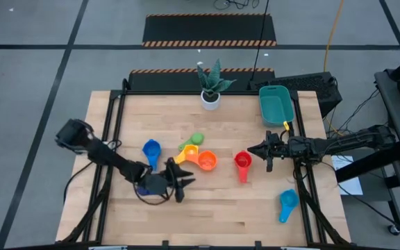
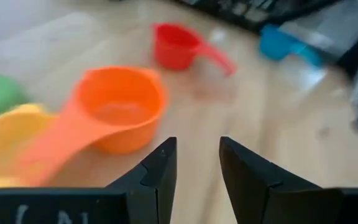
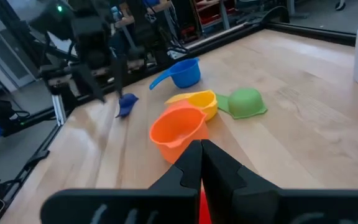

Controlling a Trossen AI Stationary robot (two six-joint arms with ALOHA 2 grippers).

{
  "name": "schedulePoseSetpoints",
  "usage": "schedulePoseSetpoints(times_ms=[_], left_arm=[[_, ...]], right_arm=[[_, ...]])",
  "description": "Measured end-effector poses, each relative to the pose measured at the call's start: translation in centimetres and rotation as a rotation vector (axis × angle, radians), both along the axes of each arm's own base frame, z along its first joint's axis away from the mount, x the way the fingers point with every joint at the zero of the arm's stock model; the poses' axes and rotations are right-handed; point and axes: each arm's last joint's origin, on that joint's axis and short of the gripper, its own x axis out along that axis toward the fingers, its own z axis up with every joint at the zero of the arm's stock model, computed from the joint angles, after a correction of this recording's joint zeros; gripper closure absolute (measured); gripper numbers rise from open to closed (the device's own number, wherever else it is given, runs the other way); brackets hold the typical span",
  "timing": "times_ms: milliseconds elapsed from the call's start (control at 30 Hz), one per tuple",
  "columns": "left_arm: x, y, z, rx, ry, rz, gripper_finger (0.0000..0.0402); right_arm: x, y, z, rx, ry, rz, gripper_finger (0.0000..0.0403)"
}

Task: Nest measuring cups in basket
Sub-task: Prepare the orange measuring cup

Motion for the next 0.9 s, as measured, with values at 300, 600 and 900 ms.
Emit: schedulePoseSetpoints(times_ms=[300, 600, 900], left_arm=[[-0.2, 2.1, -0.8, 0.085, 0.220, -0.089, 0.0277], [0.5, 3.5, -5.4, 0.111, 0.406, -0.069, 0.0277], [1.3, 6.3, -5.9, 0.222, 0.439, 0.024, 0.0277]], right_arm=[[0.0, 0.0, 0.0, 0.000, 0.002, -0.001, 0.0403], [0.0, 0.0, 0.0, -0.001, 0.003, -0.003, 0.0403], [0.0, 0.0, 0.0, -0.001, 0.002, -0.008, 0.0403]])
